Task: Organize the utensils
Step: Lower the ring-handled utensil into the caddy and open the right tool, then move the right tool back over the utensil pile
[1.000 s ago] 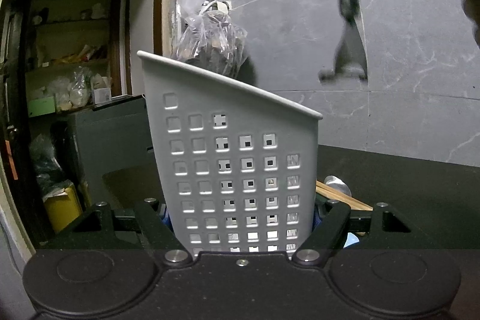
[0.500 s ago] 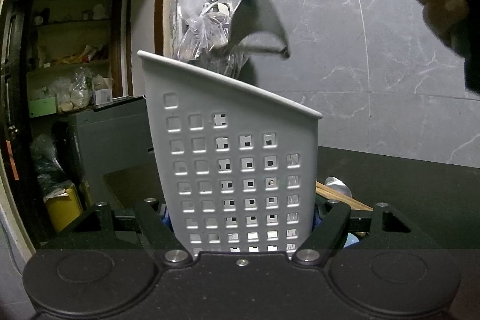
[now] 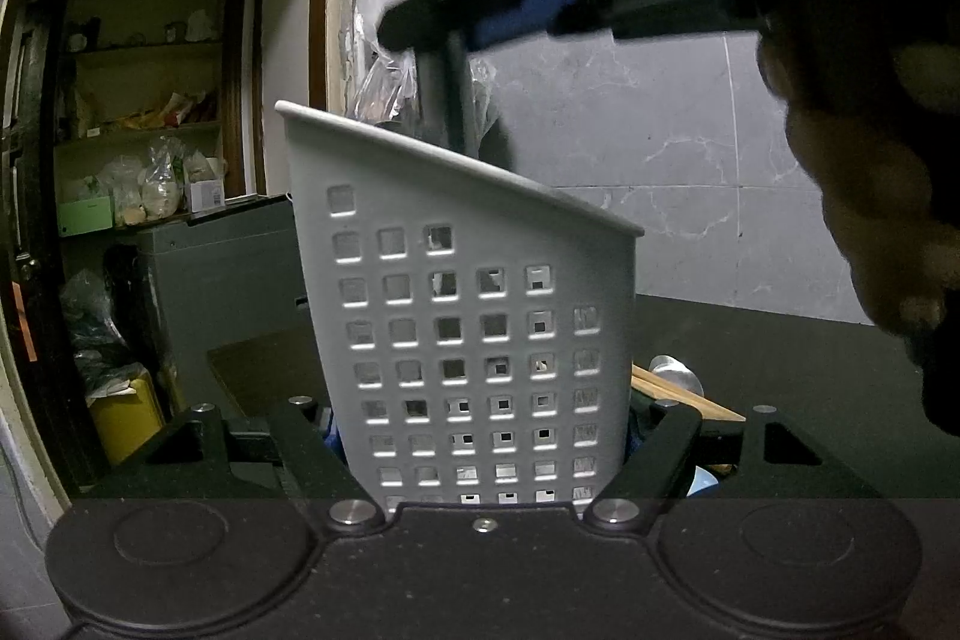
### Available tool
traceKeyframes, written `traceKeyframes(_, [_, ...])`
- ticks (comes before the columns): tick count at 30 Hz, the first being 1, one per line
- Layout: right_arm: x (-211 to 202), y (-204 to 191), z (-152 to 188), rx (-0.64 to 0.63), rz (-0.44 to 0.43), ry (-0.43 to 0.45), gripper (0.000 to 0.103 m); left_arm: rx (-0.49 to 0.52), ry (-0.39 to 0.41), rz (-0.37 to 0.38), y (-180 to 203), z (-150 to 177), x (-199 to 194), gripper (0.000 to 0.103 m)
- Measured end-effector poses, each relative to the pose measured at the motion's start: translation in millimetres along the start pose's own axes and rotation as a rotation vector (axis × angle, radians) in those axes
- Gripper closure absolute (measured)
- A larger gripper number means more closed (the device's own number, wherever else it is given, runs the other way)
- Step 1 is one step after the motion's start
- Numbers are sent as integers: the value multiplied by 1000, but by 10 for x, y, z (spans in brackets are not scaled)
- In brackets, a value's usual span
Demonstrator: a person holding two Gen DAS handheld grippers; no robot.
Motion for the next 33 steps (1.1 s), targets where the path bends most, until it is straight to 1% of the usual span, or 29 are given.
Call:
traceKeyframes(5, [64, 31, 188, 7, -17, -76, 82, 0, -1, -1, -2, 2, 1, 26])
traceKeyframes(11, [109, 53, 341, 0, -25, -139, 82, -1, -2, -1, -8, 7, -1, 26])
traceKeyframes(12, [103, 56, 357, -3, -28, -142, 77, 0, -2, -1, -11, 6, -1, 26])
traceKeyframes(13, [89, 60, 357, -8, -30, -141, 69, 0, -3, -1, -14, 5, 1, 26])
traceKeyframes(14, [57, 76, 347, -12, -20, -134, 53, 1, -4, -1, -17, 6, 8, 26])
traceKeyframes(17, [-106, 125, 272, -17, -35, -95, 48, 3, -4, -1, -25, -6, 5, 26])
traceKeyframes(18, [-162, 161, 239, -12, -29, -85, 42, 2, -4, -1, -28, -9, 3, 26])
traceKeyframes(19, [-232, 212, 211, -9, -15, -71, 32, 4, -3, 0, -22, -12, 3, 26])
traceKeyframes(22, [-447, 433, 146, -2, 64, -24, 17, 5, -4, -1, -20, -7, -1, 26])
traceKeyframes(25, [-588, 656, 172, 22, 126, -15, 9, 6, -5, -2, -17, -9, -5, 26])
traceKeyframes(28, [-660, 875, 273, 55, 179, -32, 4, 9, -5, -3, -10, -6, -7, 26])
traceKeyframes(31, [-629, 1024, 452, 80, 215, -84, 3, 5, -7, -1, -13, -4, -2, 26])
traceKeyframes(33, [-563, 1072, 625, 88, 225, -139, 3, 5, -9, -3, -16, -5, 4, 26])
Point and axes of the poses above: each gripper's, at about its wrist camera, not at the fingertips, and x roughly the way its jaws point, y to its right, z to its underside, the point moved 10 cm from there along x, roughly the way its jaws point, and after that the axes turned 14 degrees about -y, right-handed, at the moved point
